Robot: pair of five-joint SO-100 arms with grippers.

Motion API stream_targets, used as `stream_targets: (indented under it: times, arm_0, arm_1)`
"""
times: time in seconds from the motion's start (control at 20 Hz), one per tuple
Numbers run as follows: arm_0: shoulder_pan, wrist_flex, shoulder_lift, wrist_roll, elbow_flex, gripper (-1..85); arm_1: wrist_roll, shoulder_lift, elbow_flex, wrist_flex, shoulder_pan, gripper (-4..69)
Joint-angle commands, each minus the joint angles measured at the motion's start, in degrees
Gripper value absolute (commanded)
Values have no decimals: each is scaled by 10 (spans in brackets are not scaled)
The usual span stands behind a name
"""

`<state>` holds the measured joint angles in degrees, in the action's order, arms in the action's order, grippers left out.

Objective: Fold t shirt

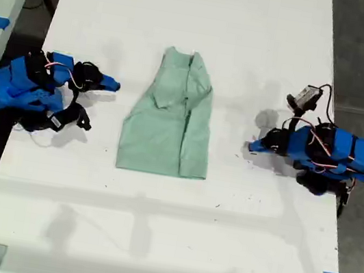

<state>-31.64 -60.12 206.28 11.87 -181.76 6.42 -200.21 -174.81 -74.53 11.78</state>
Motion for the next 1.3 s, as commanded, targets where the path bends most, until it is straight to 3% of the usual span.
stream_targets:
  times: [0.0, 0.35, 0.4, 0.45, 0.55, 0.65, 1.0, 1.25]
  arm_0:
    - [12, 4, 4, 0, 4, 0]
    - [86, 22, 4, 6, 15, -1]
    - [101, 29, -2, -24, 25, -1]
    - [109, 11, -55, -79, 59, -1]
    - [145, 29, -285, -109, 175, -1]
    - [193, 28, -465, -131, 289, 73]
    - [234, 95, -839, -159, 420, 137]
    - [239, 79, -969, -171, 500, 142]
  arm_1:
    - [-11, -6, -28, -4, -9, 12]
    - [-28, -6, -27, -9, -9, 12]
    - [-31, -6, -27, -9, -9, 12]
    - [-31, -6, -27, -10, -9, 12]
    - [-29, -6, -27, -10, -3, 12]
    - [-31, -6, -27, -11, -8, 12]
    - [-27, -6, -27, -11, -10, 12]
    - [-26, -6, -27, -11, -10, 12]
